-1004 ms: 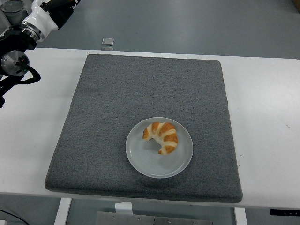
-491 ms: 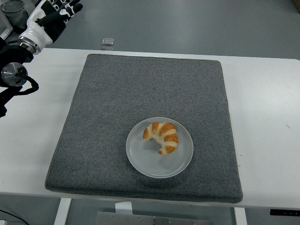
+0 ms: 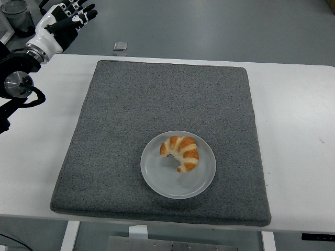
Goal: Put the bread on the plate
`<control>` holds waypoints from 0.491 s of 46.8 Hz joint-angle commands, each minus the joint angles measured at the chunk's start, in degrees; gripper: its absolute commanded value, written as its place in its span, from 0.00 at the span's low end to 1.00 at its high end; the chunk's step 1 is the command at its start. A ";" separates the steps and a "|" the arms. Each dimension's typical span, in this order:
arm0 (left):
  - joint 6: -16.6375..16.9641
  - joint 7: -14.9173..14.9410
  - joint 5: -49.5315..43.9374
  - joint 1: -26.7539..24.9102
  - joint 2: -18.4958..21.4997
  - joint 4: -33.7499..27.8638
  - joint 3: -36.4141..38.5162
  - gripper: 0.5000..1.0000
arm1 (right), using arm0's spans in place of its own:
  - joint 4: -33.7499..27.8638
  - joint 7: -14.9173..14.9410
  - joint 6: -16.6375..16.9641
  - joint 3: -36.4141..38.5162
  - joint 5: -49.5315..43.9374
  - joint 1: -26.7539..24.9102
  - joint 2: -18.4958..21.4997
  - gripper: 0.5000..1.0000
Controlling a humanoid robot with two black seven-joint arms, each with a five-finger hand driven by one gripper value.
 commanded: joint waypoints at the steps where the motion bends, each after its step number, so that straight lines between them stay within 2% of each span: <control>1: -0.03 0.00 0.00 0.00 0.01 0.01 0.09 0.97 | 0.00 0.00 0.00 0.00 0.00 0.00 0.00 0.88; 23: -0.21 -0.08 0.17 0.09 0.01 0.01 0.00 0.98 | 0.09 0.00 0.09 -0.09 -0.27 -0.17 0.00 0.88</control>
